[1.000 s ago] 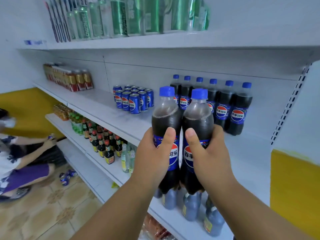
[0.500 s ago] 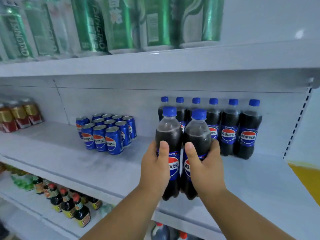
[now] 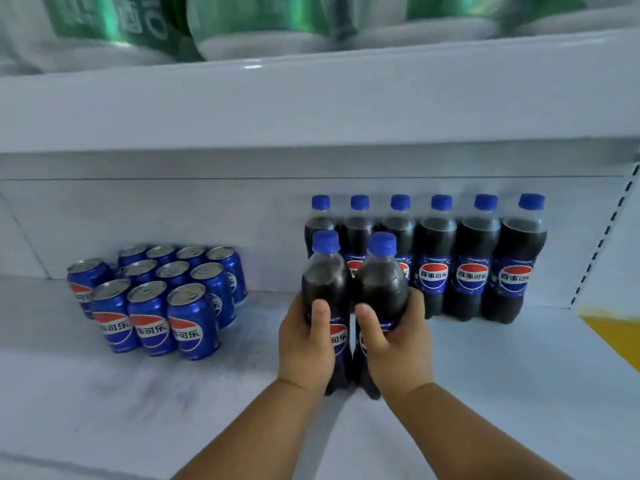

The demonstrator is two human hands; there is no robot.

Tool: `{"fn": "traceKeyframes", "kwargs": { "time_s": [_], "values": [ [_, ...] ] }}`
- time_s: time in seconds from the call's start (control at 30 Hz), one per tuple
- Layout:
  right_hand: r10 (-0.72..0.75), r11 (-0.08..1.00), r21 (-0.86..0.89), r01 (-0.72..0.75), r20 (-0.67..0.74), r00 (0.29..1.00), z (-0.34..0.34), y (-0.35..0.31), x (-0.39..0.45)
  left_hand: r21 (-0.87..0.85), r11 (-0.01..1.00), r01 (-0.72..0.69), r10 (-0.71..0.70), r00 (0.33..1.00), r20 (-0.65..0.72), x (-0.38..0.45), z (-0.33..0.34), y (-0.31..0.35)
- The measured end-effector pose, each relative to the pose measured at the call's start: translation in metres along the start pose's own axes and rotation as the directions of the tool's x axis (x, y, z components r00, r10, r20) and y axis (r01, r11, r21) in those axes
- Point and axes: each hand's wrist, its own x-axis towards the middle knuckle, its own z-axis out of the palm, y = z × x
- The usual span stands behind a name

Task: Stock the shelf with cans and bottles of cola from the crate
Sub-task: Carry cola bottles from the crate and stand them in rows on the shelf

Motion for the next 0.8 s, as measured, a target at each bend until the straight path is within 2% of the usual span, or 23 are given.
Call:
{"fn": "traceKeyframes", "kwargs": {
  "time_s": [0.17,0.27,0.37,0.43,0.57,0.67,0.8],
  "values": [
    [-0.009,0.999,-0.037,0.006,-0.082,0.997,0.019,0.008,0.028,0.001,0.999,-0.039,0.038,0.998,0.053,0.032,0.007,-0.017],
    [-0.005,0.997,-0.076,0.000,-0.067,0.998,0.024,0.007,0.040,0.049,0.998,-0.045,0.043,0.998,0.044,0.046,0.010,-0.021],
    [0.019,0.989,-0.145,-0.019,-0.003,1.000,0.024,0.008,0.044,0.132,0.991,-0.023,0.012,0.996,0.089,0.051,0.005,-0.023],
    [-0.019,0.963,-0.269,0.018,0.001,1.000,0.020,0.012,0.039,0.205,0.979,-0.016,-0.014,0.990,0.144,0.051,-0.002,-0.025],
    [-0.021,0.887,-0.458,0.049,0.065,0.998,0.009,0.024,0.022,0.430,0.899,-0.086,-0.017,0.973,0.231,0.042,-0.017,-0.030],
    [-0.010,0.867,-0.496,0.047,0.078,0.997,0.010,0.030,0.027,0.525,0.844,-0.108,-0.043,0.963,0.267,0.042,-0.019,-0.032],
    [-0.008,0.866,-0.496,0.056,0.099,0.995,0.017,0.031,0.042,0.556,0.822,-0.125,-0.025,0.967,0.254,0.058,-0.012,-0.034]
  ]
}}
